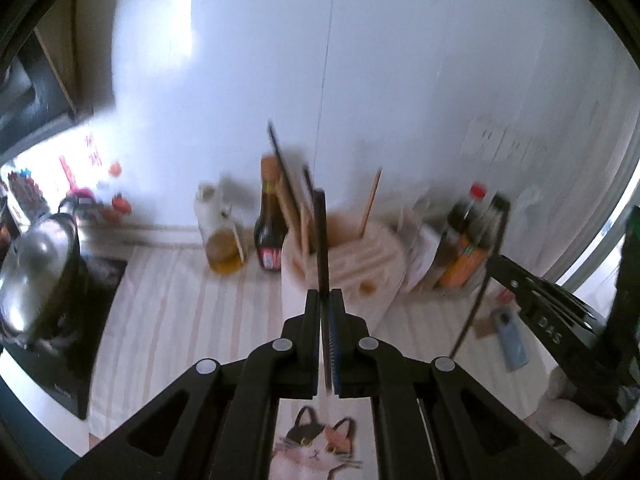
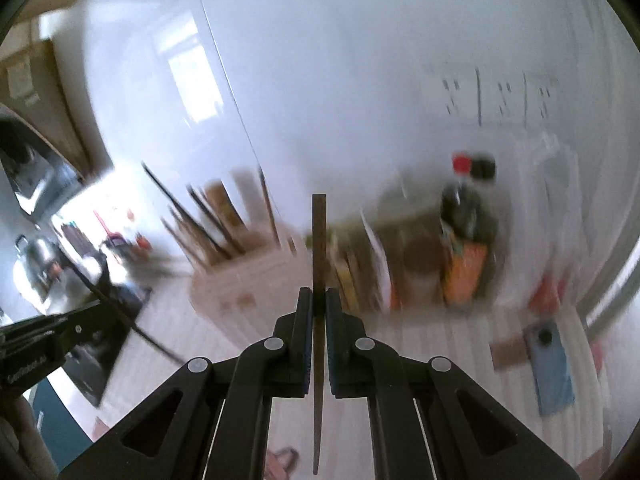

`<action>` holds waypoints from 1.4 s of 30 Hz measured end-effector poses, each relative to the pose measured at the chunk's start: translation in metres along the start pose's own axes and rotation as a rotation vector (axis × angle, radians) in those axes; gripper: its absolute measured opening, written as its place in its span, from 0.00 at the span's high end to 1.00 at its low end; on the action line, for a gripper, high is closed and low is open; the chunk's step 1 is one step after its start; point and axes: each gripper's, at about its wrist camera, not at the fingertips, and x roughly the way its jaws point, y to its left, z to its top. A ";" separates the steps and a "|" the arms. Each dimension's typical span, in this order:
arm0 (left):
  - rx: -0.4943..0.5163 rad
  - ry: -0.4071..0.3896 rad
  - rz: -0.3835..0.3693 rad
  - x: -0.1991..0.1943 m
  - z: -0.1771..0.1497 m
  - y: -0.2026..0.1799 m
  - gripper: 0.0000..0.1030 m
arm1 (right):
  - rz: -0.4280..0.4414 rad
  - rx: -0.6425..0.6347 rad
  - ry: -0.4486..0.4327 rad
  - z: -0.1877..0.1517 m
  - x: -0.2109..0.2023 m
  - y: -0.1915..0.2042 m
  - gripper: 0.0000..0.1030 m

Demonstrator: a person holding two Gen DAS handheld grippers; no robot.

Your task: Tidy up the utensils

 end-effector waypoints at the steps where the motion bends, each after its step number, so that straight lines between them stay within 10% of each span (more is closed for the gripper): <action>1: -0.002 -0.017 -0.006 -0.007 0.007 0.000 0.98 | 0.008 -0.005 -0.019 0.010 -0.004 0.003 0.94; 18: -0.005 -0.176 0.027 -0.027 0.093 -0.015 0.95 | 0.120 -0.019 -0.153 0.139 0.007 0.038 0.94; 21: 0.008 -0.118 0.075 -0.013 0.067 -0.008 0.59 | 0.123 -0.008 -0.144 0.132 0.005 0.031 0.94; 23: 0.012 -0.088 0.091 -0.002 0.044 -0.003 0.28 | 0.116 0.000 -0.127 0.119 -0.001 0.021 0.94; 29: 0.112 0.140 0.059 0.068 -0.033 -0.018 0.28 | 0.019 0.083 0.015 0.050 -0.010 -0.038 0.94; 42: 0.955 0.449 -0.013 0.209 -0.165 -0.160 0.28 | -0.197 0.522 0.391 -0.130 0.006 -0.212 0.94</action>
